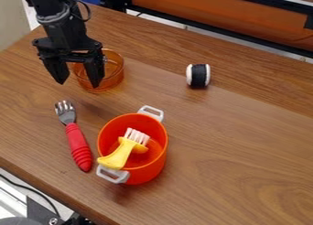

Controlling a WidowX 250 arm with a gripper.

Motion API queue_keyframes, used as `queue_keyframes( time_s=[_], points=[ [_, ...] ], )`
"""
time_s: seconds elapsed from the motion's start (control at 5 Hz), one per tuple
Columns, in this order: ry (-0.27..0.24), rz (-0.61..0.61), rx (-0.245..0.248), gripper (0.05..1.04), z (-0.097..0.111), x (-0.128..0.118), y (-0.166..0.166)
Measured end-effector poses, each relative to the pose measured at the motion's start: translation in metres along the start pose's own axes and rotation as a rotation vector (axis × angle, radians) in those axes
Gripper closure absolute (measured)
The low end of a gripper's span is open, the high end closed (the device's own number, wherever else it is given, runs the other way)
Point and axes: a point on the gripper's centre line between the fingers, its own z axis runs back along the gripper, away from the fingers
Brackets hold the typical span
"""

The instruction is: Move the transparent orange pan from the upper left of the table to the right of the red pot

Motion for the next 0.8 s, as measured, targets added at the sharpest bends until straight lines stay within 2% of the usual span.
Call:
queue_keyframes(
  time_s=[0.2, 0.4, 0.6, 0.8],
  points=[
    [0.027, 0.004, -0.007, 0.085, -0.007, -0.004, 0.0],
    [0.021, -0.016, 0.009, 0.085, -0.016, 0.007, -0.002],
    [-0.043, -0.005, 0.016, 0.085, -0.009, 0.027, -0.007],
    [-0.053, -0.066, -0.008, 0.085, -0.006, 0.041, -0.017]
  ],
)
